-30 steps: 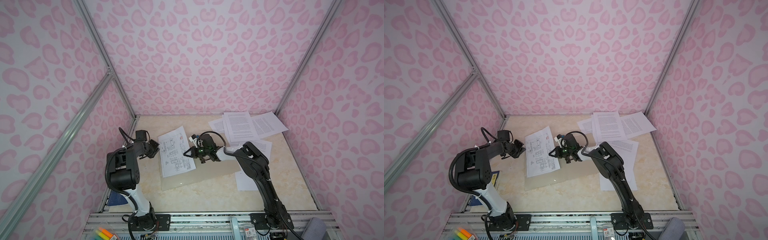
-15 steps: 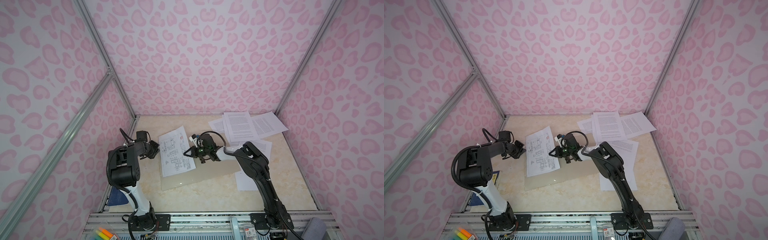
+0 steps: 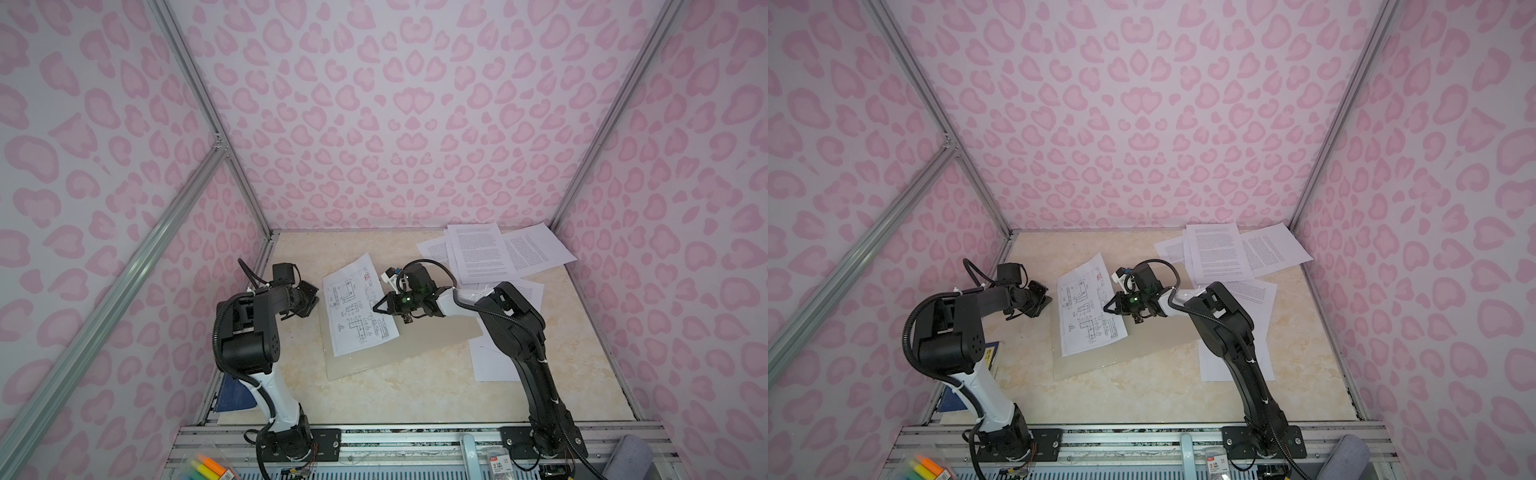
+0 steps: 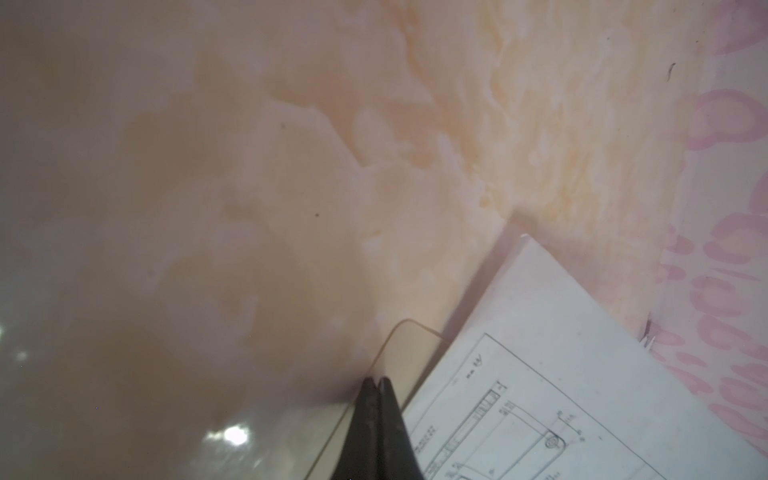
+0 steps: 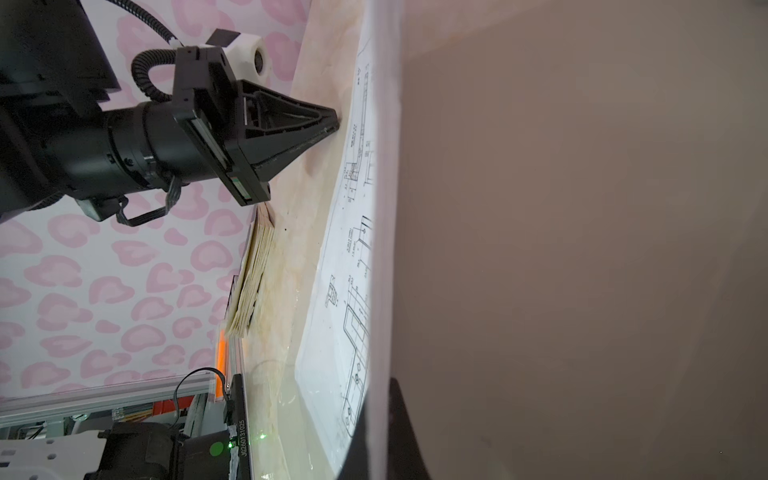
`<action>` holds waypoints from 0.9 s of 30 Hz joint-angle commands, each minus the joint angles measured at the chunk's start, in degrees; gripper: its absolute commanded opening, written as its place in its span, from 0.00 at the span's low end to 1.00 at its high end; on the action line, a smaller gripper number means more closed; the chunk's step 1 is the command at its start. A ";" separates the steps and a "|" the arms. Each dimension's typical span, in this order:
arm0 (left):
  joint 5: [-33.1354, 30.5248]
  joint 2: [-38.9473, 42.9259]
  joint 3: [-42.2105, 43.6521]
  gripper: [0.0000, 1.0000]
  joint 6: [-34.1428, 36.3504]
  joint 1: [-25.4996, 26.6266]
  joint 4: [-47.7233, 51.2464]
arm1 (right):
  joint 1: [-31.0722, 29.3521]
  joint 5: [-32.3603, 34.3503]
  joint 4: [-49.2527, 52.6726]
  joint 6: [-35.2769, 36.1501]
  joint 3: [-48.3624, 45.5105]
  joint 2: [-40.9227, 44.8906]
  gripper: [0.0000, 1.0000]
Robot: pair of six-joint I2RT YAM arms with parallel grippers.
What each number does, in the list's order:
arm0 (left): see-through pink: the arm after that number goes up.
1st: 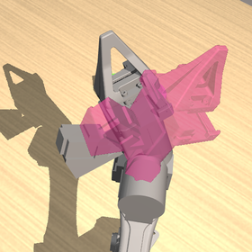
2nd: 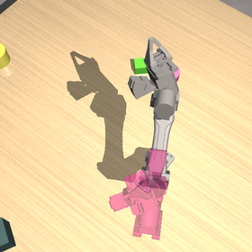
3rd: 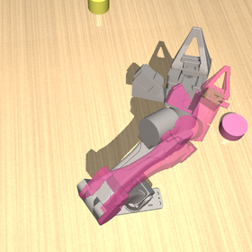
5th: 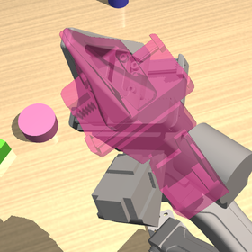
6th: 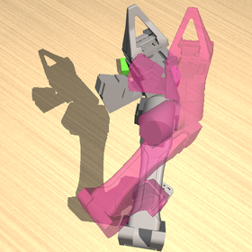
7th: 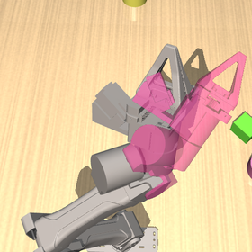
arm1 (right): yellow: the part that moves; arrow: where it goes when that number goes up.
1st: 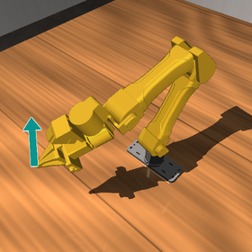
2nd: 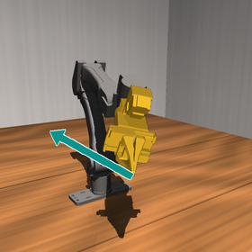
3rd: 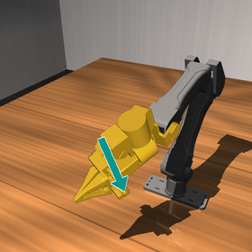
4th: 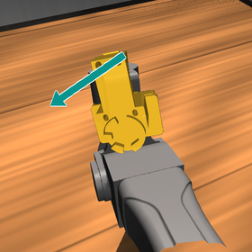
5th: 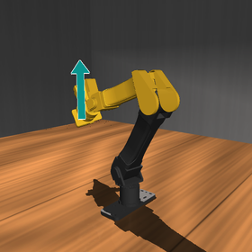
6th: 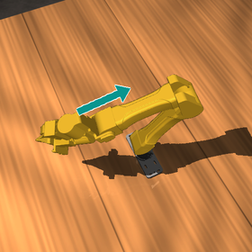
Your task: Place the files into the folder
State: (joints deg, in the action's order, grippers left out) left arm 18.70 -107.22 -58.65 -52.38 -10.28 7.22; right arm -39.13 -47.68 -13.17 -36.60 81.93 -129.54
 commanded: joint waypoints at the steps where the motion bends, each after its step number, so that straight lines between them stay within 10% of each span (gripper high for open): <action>1: -3.42 -0.19 0.89 0.03 -0.45 -0.08 4.66 | -1.60 -1.84 2.15 2.06 1.71 -1.35 0.00; 14: -3.12 0.78 3.65 0.03 -2.46 -0.13 2.87 | -0.95 1.41 -8.15 -6.83 -2.91 -1.91 0.00; 27: -2.49 0.87 3.79 0.03 -2.82 -0.36 2.39 | -1.47 8.95 3.89 -1.17 -1.93 0.86 0.10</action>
State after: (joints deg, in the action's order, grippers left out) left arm 19.09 -105.58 -55.20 -54.96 -10.50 3.60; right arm -40.53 -39.86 -10.63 -39.44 80.23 -128.33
